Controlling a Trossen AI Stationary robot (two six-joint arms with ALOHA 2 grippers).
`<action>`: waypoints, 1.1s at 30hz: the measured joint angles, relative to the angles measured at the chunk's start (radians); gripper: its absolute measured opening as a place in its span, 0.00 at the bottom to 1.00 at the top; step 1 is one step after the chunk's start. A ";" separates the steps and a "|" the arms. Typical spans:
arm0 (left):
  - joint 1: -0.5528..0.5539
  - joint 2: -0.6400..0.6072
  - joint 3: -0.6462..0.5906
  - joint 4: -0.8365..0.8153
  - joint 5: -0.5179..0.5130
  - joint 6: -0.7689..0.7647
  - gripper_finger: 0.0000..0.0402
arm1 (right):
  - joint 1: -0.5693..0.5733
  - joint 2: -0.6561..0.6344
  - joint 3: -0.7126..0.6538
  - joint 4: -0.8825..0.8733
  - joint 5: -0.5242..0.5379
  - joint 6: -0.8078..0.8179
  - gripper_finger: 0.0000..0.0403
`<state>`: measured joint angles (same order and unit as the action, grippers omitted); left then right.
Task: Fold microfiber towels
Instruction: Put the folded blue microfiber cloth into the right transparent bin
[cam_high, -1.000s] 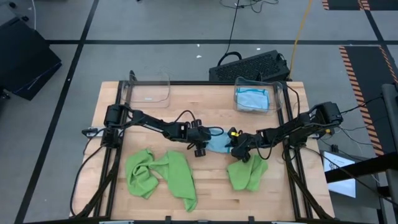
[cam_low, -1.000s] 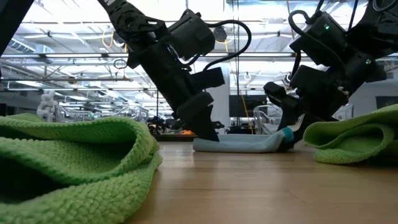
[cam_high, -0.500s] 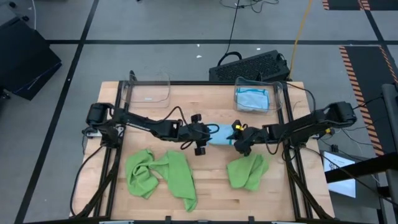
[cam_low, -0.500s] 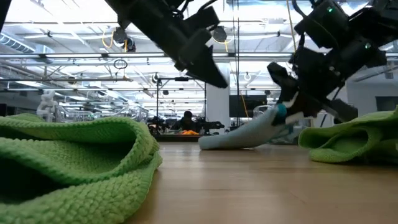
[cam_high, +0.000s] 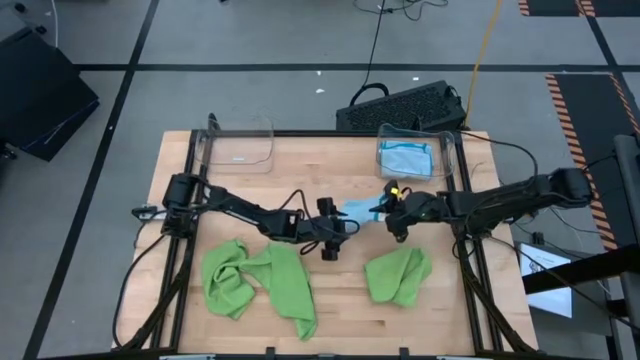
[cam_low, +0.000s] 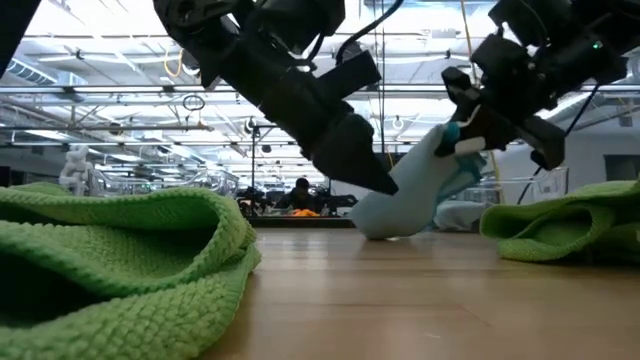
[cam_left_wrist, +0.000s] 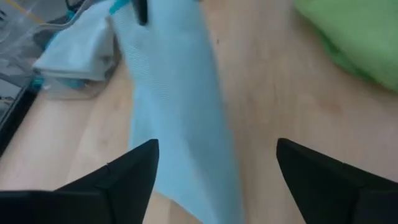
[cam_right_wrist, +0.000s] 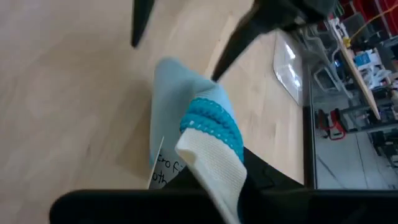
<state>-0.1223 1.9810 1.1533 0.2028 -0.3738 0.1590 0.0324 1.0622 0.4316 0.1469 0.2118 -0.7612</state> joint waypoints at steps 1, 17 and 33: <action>-0.002 0.000 0.000 0.011 0.003 -0.006 0.83 | -0.003 -0.020 -0.001 -0.021 0.000 0.000 0.03; 0.090 0.068 0.002 0.153 0.127 -0.142 0.59 | -0.007 -0.155 -0.001 -0.068 -0.003 0.027 0.03; 0.095 0.087 0.000 0.166 -0.016 -0.094 0.08 | -0.007 -0.156 -0.001 -0.080 0.027 0.106 0.03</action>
<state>-0.0273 2.0684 1.1538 0.3685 -0.3894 0.0645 0.0254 0.9058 0.4309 0.0668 0.2387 -0.6550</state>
